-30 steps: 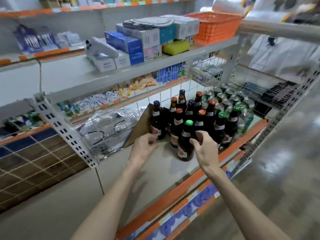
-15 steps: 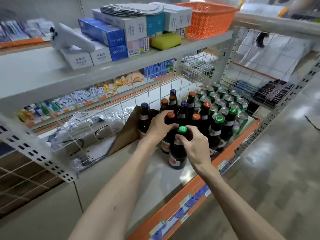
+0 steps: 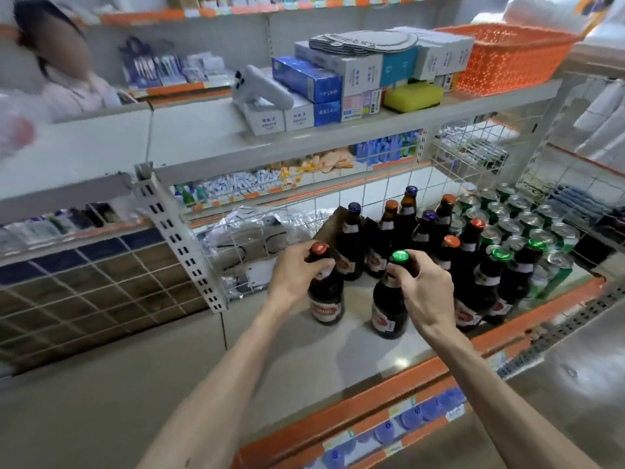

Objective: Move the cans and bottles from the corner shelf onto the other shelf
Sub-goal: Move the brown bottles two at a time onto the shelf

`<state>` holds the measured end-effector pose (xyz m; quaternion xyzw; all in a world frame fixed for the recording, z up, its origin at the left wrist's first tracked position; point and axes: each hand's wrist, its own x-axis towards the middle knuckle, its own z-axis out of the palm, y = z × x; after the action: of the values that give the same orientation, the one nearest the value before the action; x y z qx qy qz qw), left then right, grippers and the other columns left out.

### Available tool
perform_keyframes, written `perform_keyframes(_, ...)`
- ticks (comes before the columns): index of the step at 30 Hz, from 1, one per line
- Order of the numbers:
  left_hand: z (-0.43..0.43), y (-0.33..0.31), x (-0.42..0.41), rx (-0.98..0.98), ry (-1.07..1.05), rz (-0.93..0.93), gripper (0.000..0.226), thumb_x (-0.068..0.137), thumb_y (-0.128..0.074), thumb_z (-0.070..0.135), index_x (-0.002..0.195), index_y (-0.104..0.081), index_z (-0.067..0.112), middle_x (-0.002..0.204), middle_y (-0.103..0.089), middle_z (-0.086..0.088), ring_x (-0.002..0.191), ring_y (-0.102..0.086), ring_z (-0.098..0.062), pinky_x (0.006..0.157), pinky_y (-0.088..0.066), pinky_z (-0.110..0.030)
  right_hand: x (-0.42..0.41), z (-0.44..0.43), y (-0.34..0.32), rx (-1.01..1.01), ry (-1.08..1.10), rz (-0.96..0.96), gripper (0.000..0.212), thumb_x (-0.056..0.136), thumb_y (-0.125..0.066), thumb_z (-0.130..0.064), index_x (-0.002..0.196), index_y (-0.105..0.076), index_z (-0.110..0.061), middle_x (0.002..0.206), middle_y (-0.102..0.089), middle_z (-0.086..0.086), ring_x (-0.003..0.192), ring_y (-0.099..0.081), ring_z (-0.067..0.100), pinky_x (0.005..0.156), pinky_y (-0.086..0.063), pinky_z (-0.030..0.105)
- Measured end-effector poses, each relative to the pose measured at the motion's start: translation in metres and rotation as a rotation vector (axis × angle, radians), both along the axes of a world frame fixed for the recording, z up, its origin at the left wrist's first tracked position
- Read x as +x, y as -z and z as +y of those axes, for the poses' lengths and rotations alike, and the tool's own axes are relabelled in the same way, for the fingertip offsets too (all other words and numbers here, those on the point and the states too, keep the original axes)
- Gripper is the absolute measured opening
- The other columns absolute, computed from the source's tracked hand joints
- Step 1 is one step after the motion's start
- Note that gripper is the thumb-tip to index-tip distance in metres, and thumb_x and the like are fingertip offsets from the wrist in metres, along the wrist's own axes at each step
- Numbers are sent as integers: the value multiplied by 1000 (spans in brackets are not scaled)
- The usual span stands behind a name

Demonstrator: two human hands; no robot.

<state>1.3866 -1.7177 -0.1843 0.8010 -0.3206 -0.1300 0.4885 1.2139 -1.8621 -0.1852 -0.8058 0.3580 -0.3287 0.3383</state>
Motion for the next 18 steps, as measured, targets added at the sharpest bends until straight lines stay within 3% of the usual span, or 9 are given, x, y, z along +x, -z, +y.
perform_keyframes(4,85,-12,20,22,-161,4,16,75,-83,31,84,-74,23,86,-77,5,86,-73,-14,84,-58,-42,34,30,-13,-4,-133,-6,28,88,-71,-25,114,-67,-14,85,-70,2,78,-66,21,72,-55,38)
perform_keyframes(7,155,-23,30,19,-304,-16,32,75,-86,21,104,-73,18,98,-77,4,96,-71,-13,90,-56,-34,70,67,-19,-5,-239,-1,28,86,-73,-24,111,-69,-13,90,-73,10,83,-67,28,75,-53,36)
perform_keyframes(11,250,-36,31,8,-516,9,38,74,-87,17,106,-67,14,98,-76,0,92,-72,-16,85,-58,-33,119,134,-21,14,-419,19,19,85,-73,-24,98,-68,-11,89,-72,12,83,-65,32,73,-51,41)
perform_keyframes(15,342,-44,20,26,-700,-33,32,76,-85,13,102,-68,7,89,-72,1,81,-67,-11,67,-46,-5,155,216,-26,7,-610,-1,12,85,-72,-17,84,-62,-10,77,-61,4,73,-52,21,61,-27,28)
perform_keyframes(18,404,-46,10,16,-819,-51,35,75,-85,8,106,-69,1,93,-70,-3,84,-63,-11,65,-42,0,178,278,-26,6,-721,-4,11,87,-71,-21,91,-66,-13,81,-63,-1,75,-56,18,63,-34,27)
